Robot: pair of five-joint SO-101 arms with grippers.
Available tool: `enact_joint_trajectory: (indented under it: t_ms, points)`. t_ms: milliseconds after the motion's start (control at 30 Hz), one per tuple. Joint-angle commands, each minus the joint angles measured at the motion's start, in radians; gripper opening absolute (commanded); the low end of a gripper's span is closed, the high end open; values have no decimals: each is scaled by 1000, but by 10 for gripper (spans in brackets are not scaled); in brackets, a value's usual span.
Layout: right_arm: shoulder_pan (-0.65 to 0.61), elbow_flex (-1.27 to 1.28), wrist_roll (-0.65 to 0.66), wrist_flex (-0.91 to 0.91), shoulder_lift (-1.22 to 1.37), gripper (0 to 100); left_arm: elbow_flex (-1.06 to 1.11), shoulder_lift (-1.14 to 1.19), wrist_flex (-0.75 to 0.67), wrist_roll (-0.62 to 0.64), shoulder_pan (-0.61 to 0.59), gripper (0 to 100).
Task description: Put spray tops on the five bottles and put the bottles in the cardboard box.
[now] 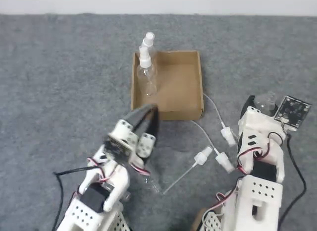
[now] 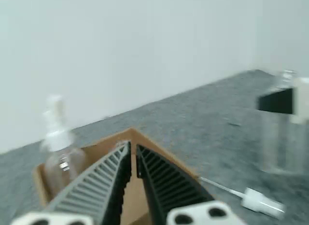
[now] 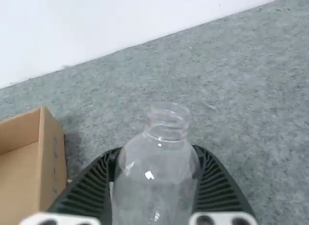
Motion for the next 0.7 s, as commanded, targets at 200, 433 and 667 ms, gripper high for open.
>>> enact_joint_trajectory:
  t_ms: [200, 433, 667]
  points:
    - [42, -21, -41, -28, -33, 61, -65, -12, -9, -58, 152, 14]
    - [50, -23, -66, -28, -33, 61, -90, -12, 68, -58, 207, 15]
    - [50, -23, -66, -28, -33, 61, -101, -11, 101, -63, 222, 15]
